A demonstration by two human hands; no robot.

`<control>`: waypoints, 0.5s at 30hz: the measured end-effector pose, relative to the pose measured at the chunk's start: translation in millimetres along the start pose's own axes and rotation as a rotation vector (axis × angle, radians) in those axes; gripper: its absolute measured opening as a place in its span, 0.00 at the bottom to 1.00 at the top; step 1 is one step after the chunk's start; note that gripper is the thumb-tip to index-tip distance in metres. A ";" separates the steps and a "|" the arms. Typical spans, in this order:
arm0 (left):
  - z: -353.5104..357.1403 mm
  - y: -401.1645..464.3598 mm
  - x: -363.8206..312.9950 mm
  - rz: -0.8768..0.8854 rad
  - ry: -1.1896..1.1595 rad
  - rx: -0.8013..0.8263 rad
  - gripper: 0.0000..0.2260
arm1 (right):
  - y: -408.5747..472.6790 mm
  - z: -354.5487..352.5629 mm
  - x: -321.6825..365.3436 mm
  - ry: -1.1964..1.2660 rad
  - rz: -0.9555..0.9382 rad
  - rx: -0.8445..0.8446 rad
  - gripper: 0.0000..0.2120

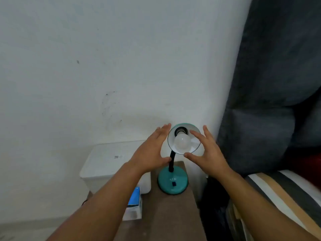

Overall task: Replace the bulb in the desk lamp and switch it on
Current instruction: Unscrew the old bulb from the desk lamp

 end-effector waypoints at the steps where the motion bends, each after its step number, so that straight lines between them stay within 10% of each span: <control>1: -0.2 6.0 -1.7 0.022 -0.015 -0.001 0.51 | 3.6 1.6 -1.8 0.022 -0.011 0.005 0.37; 15: 8.3 34.2 21.1 0.151 -0.011 -0.114 0.45 | 24.7 21.7 -17.3 0.149 -0.055 -0.097 0.32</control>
Point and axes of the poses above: each hand's wrist, its own y-axis towards the middle knuckle, its own z-axis out of the palm, x = y × z, the point moved 8 cm from there along y, towards the middle knuckle, and after that the axes turned 6 degrees about x, right-handed, at the moved point
